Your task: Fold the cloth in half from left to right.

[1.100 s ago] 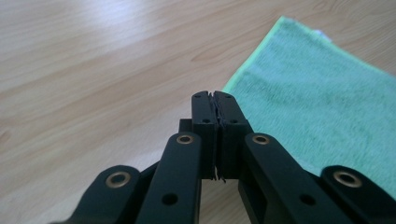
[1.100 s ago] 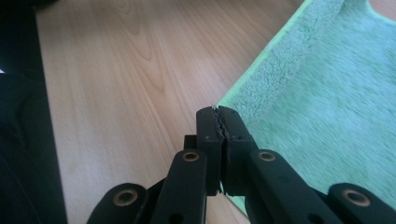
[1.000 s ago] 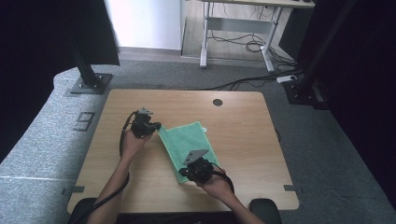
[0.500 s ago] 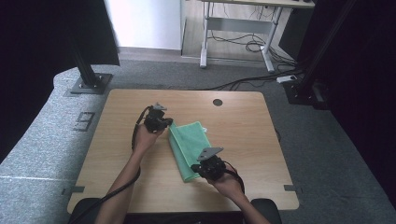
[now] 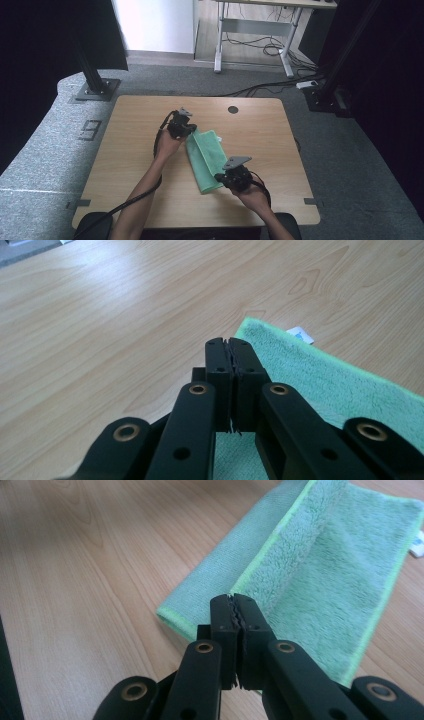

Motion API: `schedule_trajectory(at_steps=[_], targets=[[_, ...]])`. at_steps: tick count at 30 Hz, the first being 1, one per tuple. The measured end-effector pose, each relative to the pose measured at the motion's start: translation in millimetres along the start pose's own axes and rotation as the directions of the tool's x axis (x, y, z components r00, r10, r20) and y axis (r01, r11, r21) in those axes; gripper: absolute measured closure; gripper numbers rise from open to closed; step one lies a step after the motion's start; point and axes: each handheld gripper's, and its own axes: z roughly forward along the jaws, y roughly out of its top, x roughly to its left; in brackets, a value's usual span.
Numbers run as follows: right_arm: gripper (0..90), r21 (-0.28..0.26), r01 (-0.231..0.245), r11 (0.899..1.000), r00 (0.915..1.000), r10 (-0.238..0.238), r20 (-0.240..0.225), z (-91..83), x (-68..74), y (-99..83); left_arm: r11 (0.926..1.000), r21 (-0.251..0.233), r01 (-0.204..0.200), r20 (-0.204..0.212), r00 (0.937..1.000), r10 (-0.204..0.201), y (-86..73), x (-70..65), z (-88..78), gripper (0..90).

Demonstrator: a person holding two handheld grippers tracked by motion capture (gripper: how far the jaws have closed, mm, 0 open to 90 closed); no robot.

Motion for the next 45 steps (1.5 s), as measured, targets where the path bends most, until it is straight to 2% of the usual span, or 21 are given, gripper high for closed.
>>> schedule_trajectory(at_steps=[6, 13, 24, 29, 34, 36, 40, 41, 43, 45], targets=[[87.1, -0.011, -0.015, 1.0, 0.9998, 0.015, 0.012, -8.6, -5.8, -4.1, 0.9998, -0.001, -0.02, 0.006, 0.9998, 0.02, 10.8, -7.7, 6.3, 87.8], [87.1, -0.002, -0.036, 0.999, 0.9988, 0.036, 0.033, -12.7, -15.2, -12.8, 0.9985, 0.025, -0.048, 0.011, 0.9988, 0.048, 20.3, -14.5, 19.0, 87.7], [87.0, 0.052, -0.076, 0.996, 0.9965, 0.074, 0.04, 2.6, -28.0, -27.0, 0.9949, 0.089, -0.049, -0.002, 0.9988, 0.049, 18.2, -18.3, 48.7, 87.6], [86.9, 0.073, -0.074, 0.995, 0.9967, 0.071, 0.04, 8.4, -29.6, -29.5, 0.9934, 0.098, -0.059, -0.002, 0.9982, 0.059, 18.4, -20.4, 56.3, 87.4], [86.6, 0.077, -0.084, 0.994, 0.995, 0.079, 0.061, 7.9, -33.2, -32.7, 0.9933, 0.098, -0.062, -0.003, 0.998, 0.062, 19.4, -23.5, 65.6, 86.2], [85.7, 0.072, -0.094, 0.993, 0.9936, 0.09, 0.068, 6.1, -35.4, -34.0, 0.994, 0.09, -0.062, -0.008, 0.998, 0.063, 20.1, -24.7, 67.6, 79.9], [81.2, 0.064, -0.108, 0.992, 0.9909, 0.102, 0.088, 2.0, -39.7, -36.4, 0.9973, 0.045, -0.057, -0.035, 0.9977, 0.059, 23.7, -26.5, 65.2, 58.2], [79.9, 0.059, -0.112, 0.992, 0.9893, 0.106, 0.1, -0.1, -41.6, -37.1, 0.9978, 0.036, -0.056, -0.035, 0.9978, 0.057, 24.6, -26.3, 63.5, 51.8], [76.1, 0.05, -0.12, 0.991, 0.987, 0.114, 0.114, -3.4, -43.5, -37.5, 0.9989, 0.014, -0.044, -0.018, 0.9989, 0.044, 26.8, -25.5, 59.3, 44.3], [73.0, 0.043, -0.135, 0.99, 0.9833, 0.128, 0.129, -7.9, -45.9, -37.7, 0.999, 0.009, -0.044, -0.017, 0.9989, 0.044, 30.2, -25.5, 53.6, 35.8]])
